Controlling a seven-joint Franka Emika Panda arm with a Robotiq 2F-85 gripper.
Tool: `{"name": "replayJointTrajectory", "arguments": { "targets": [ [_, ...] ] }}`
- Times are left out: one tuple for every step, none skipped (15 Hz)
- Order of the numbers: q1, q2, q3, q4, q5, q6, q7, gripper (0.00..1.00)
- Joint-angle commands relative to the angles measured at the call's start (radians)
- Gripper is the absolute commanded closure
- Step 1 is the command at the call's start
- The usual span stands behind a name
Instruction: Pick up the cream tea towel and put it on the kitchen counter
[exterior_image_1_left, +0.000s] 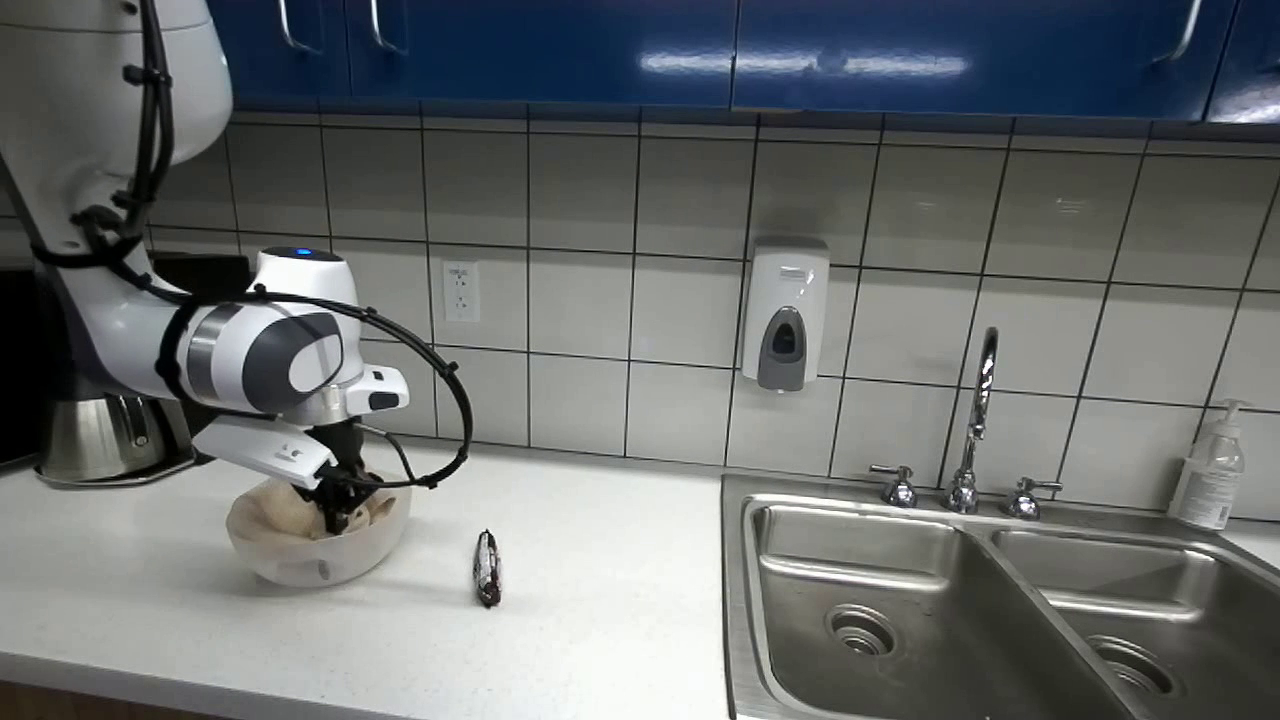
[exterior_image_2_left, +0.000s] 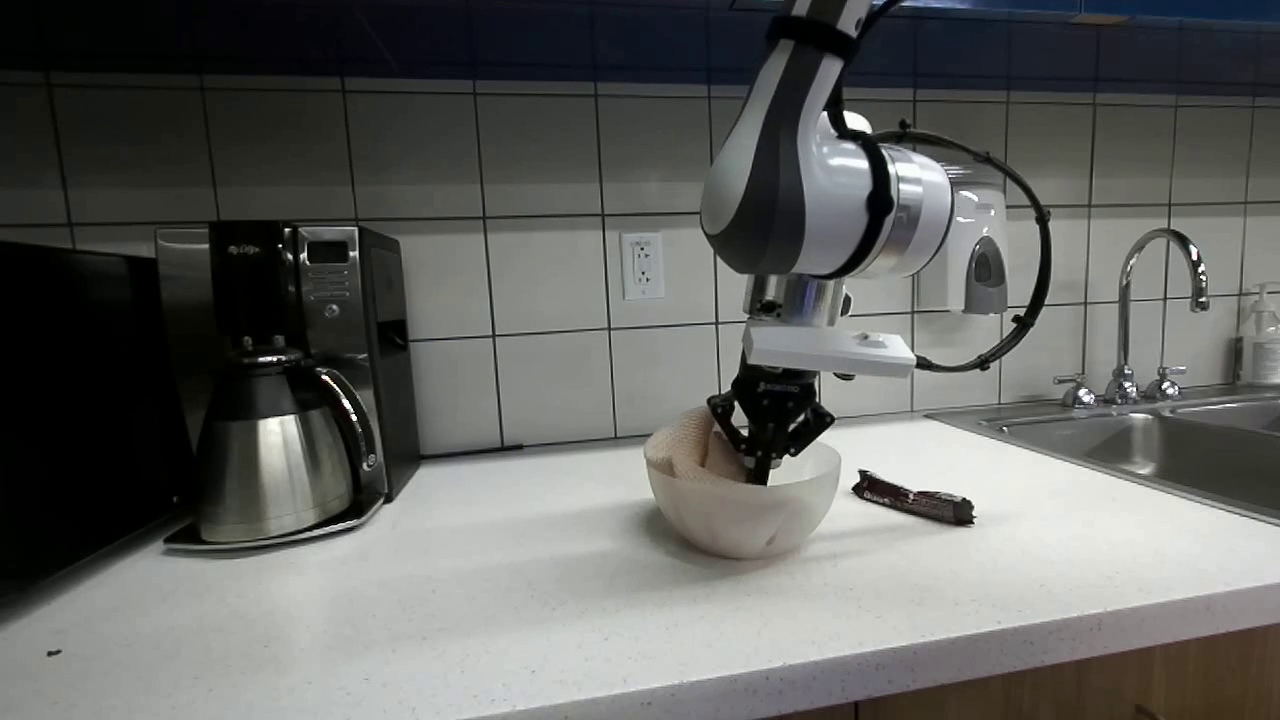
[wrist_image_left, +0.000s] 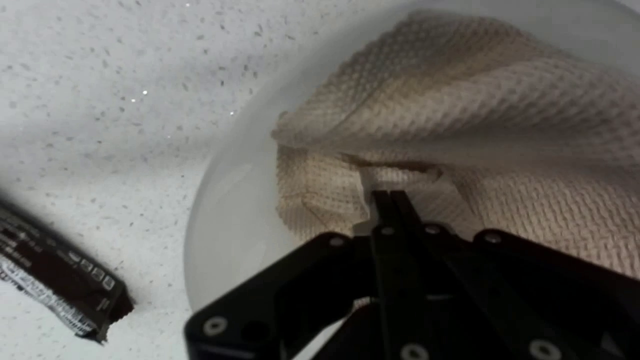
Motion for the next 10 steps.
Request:
{"name": "replayJointTrajectory", "arguments": {
  "targets": [
    [-0.057, -0.125, 0.050, -0.010, 0.095, -0.090, -0.101, 0.99],
    [-0.061, -0.158, 0.053, -0.010, 0.128, -0.115, -0.130, 0.99],
    [-0.058, -0.190, 0.050, -0.009, 0.159, -0.147, -0.154, 0.99],
    [-0.052, -0.226, 0.040, -0.010, 0.185, -0.179, -0.175, 0.99],
    [-0.044, -0.264, 0.027, -0.009, 0.211, -0.222, -0.197, 0.99],
    [-0.036, -0.296, 0.011, -0.006, 0.218, -0.257, -0.207, 0.99],
    [-0.029, -0.333, -0.003, -0.004, 0.230, -0.294, -0.221, 0.99],
    [-0.025, -0.362, -0.017, 0.000, 0.229, -0.325, -0.224, 0.99],
    [-0.021, -0.395, -0.032, 0.002, 0.224, -0.357, -0.228, 0.99],
    [-0.018, -0.424, -0.045, 0.003, 0.219, -0.386, -0.230, 0.99]
  ]
}}
